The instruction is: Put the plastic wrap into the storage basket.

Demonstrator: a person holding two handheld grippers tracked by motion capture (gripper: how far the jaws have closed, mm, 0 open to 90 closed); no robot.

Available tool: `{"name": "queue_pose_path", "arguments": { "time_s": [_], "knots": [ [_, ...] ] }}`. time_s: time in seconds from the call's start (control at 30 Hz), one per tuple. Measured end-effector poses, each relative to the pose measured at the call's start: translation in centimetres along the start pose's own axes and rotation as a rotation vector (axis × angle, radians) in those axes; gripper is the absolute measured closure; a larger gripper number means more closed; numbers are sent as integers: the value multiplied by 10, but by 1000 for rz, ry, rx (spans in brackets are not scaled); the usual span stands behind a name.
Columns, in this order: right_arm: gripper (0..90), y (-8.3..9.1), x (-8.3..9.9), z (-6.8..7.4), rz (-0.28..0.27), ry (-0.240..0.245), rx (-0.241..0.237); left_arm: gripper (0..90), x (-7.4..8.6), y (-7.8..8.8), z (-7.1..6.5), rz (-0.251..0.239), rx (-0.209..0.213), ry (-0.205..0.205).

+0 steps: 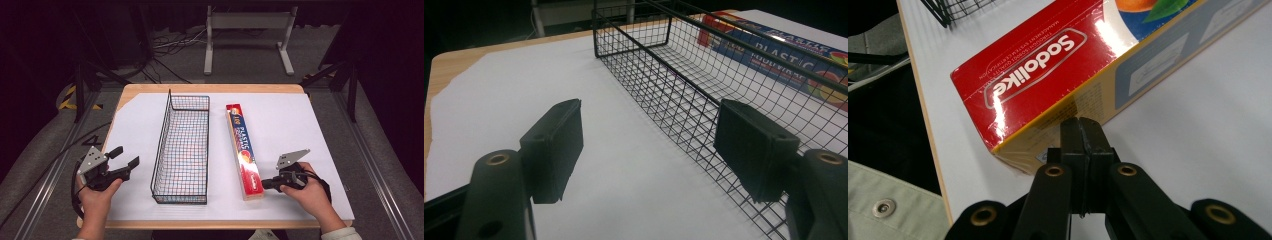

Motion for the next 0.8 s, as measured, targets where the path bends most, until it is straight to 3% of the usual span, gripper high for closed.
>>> {"name": "queue_pose_path", "arguments": {
  "time_s": [0.7,0.8],
  "knots": [
    [871,-32,-19,20,-37,4,-67,278,1,-2,0,3,-2,1],
    [849,-34,-20,23,-24,9,-51,278,1,-2,0,3,-1,0]
  ]
}}
Point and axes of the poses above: each handheld gripper's, and its own axes: y roughly backward along the jaws, x roughly out of its underside, z roughly to its left, the point moved 2 cm from there along -y, roughly forward along the jaws, and after that the axes turned 3 degrees about x, right-handed, at the moved point
